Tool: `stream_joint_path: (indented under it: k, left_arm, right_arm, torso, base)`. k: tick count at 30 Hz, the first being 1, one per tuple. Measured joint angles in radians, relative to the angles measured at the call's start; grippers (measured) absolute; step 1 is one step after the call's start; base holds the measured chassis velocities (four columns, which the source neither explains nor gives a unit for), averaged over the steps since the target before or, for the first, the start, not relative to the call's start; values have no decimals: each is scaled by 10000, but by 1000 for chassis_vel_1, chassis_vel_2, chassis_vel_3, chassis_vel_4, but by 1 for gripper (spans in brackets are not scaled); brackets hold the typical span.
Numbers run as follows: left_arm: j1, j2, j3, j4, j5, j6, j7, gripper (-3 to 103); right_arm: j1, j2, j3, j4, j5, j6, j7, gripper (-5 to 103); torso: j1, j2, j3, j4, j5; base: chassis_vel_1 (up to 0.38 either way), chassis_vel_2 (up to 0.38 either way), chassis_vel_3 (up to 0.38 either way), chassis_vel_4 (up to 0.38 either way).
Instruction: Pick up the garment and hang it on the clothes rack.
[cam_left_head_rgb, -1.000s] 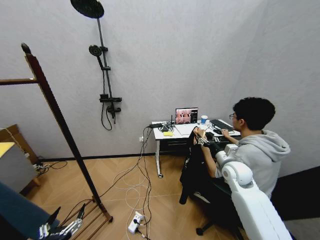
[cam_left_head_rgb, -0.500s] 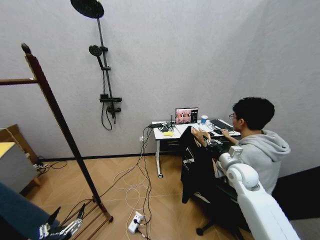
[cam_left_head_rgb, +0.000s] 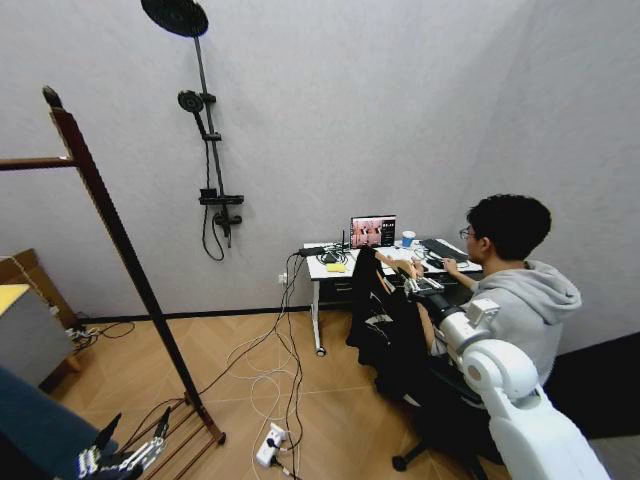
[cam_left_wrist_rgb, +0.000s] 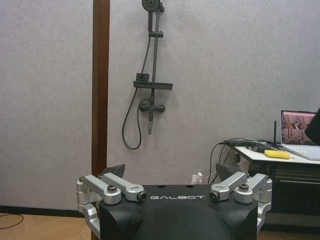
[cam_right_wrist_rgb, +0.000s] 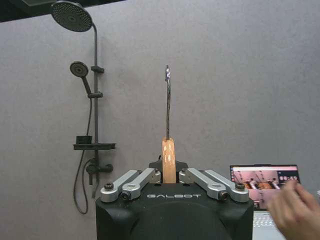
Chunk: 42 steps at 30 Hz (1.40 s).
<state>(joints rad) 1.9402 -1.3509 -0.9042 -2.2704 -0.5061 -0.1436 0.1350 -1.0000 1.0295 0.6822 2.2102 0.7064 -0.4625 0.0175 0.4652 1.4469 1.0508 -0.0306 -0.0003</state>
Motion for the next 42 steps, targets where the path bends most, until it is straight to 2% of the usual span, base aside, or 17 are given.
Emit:
stream_joint_path:
  k: [7,15,26,42]
  left_arm:
    - [0,0,0,0,0,0,0,100]
    - [0,0,0,0,0,0,0,100]
    - [-1,0,0,0,0,0,0,100]
    - [-1,0,0,0,0,0,0,100]
  right_arm:
    - [-289,122,-69,376,-182,-73,-214,10]
    - [-758,394,-220,438,-1002,155,-752,10]
    - [-1271,644,-227,662,-1326,278,-858,10]
    - [-1067,823,-292,418,-1563,438,-999,10]
  torso:
    - [1,0,0,-1,2]
    - [0,0,0,-1,4]
    - [1,0,1,0,3]
    - [2,0,1,1,2]
  base:
    - [16,11,16,10]
    - [55,62,63,63]
    - [112,108,101,103]
    - [126,124,133,129]
